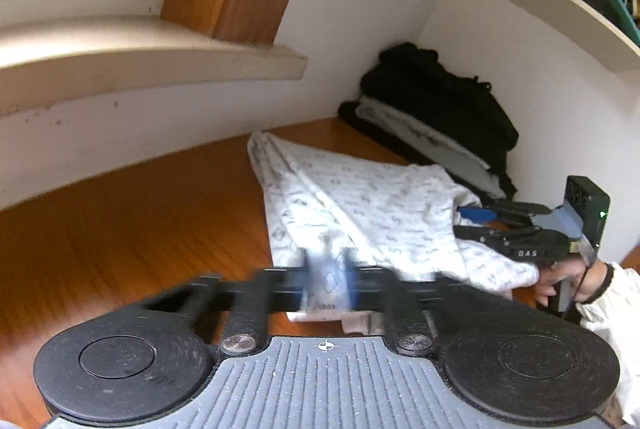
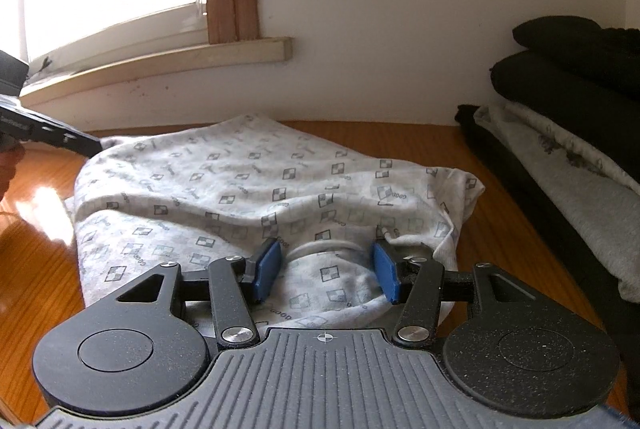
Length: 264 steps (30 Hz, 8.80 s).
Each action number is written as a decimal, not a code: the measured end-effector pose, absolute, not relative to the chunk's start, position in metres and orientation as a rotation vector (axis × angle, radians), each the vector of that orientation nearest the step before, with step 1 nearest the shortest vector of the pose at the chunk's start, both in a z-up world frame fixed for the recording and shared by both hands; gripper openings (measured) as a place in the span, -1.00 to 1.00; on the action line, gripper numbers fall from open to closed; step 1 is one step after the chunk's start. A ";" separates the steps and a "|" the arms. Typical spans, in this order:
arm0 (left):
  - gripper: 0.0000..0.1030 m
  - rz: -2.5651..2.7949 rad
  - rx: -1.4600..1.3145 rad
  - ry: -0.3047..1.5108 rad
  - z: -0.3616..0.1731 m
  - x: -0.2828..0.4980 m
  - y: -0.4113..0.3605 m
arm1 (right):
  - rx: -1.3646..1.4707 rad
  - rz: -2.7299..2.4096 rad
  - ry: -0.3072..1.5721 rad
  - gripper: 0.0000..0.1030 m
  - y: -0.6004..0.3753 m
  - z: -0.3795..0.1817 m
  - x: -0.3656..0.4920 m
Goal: Fold clothes
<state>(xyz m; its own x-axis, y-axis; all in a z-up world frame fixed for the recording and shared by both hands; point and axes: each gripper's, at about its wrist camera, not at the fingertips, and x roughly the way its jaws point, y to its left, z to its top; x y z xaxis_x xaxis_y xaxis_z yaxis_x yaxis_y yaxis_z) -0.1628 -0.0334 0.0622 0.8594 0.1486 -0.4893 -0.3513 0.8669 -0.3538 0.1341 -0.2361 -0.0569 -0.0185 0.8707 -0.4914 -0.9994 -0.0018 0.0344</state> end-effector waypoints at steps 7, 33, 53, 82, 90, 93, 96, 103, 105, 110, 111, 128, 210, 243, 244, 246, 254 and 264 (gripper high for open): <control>-0.98 0.352 -0.492 0.473 0.061 -0.181 -0.012 | -0.386 1.542 0.423 0.00 -0.235 -0.057 0.134; -0.38 0.322 -0.489 0.489 0.050 -0.170 -0.019 | -0.325 1.472 0.623 -0.12 -0.285 -0.019 0.128; -0.99 0.388 -0.420 0.504 0.053 -0.171 -0.026 | -0.278 1.500 0.696 -0.92 -0.327 -0.004 0.097; -0.99 0.436 -0.342 0.454 0.080 -0.174 -0.034 | -0.253 1.497 0.691 -0.61 -0.333 -0.009 0.103; -0.96 0.262 -0.108 0.603 0.100 -0.051 -0.055 | -0.178 1.412 0.723 -0.17 -0.302 -0.017 0.131; -0.96 0.207 -0.030 0.686 0.098 0.006 -0.066 | -0.168 1.412 0.753 -0.17 -0.289 -0.025 0.138; -0.96 0.139 0.051 0.782 0.089 0.057 -0.080 | -0.180 1.448 0.767 -0.49 -0.283 -0.031 0.137; -1.00 0.117 0.113 0.918 0.056 0.107 -0.092 | -0.107 1.529 0.729 -0.90 -0.312 -0.014 0.139; -1.00 0.117 0.092 0.924 0.054 0.105 -0.088 | -0.124 1.535 0.703 -0.90 -0.329 -0.009 0.141; -1.00 0.127 0.084 0.923 0.050 0.104 -0.088 | -0.191 1.517 0.747 -0.91 -0.337 -0.028 0.142; -1.00 0.129 0.082 0.917 0.051 0.102 -0.089 | -0.197 1.506 0.749 -0.90 -0.337 -0.031 0.144; -0.81 0.113 0.034 0.803 0.067 0.044 -0.116 | -0.134 1.336 0.668 -0.18 -0.241 -0.038 0.192; -0.68 0.439 -0.533 0.543 0.040 -0.016 0.065 | -0.458 1.422 0.347 -0.24 -0.214 -0.056 0.134; -0.72 0.436 -0.674 0.463 0.053 -0.120 0.026 | -0.471 1.415 0.338 -0.24 -0.212 -0.054 0.129; -0.72 0.436 -0.684 0.466 0.053 -0.131 0.019 | -0.470 1.415 0.338 -0.24 -0.212 -0.054 0.129; -0.68 0.432 -0.701 0.469 0.053 -0.156 0.007 | -0.470 1.415 0.338 -0.24 -0.212 -0.054 0.130; -0.19 0.369 -0.741 0.468 0.040 -0.175 -0.018 | -0.473 1.412 0.334 -0.24 -0.212 -0.053 0.132; -0.93 0.357 -0.753 0.410 0.043 -0.187 -0.025 | -0.478 1.411 0.331 -0.23 -0.211 -0.054 0.132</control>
<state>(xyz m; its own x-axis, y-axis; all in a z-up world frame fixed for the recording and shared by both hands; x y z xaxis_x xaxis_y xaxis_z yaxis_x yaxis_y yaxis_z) -0.1869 -0.0253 0.0431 0.8627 0.1644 -0.4783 -0.4512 0.6774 -0.5810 0.1325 -0.2108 -0.0539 0.1380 0.8589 -0.4932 -0.9886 0.0893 -0.1209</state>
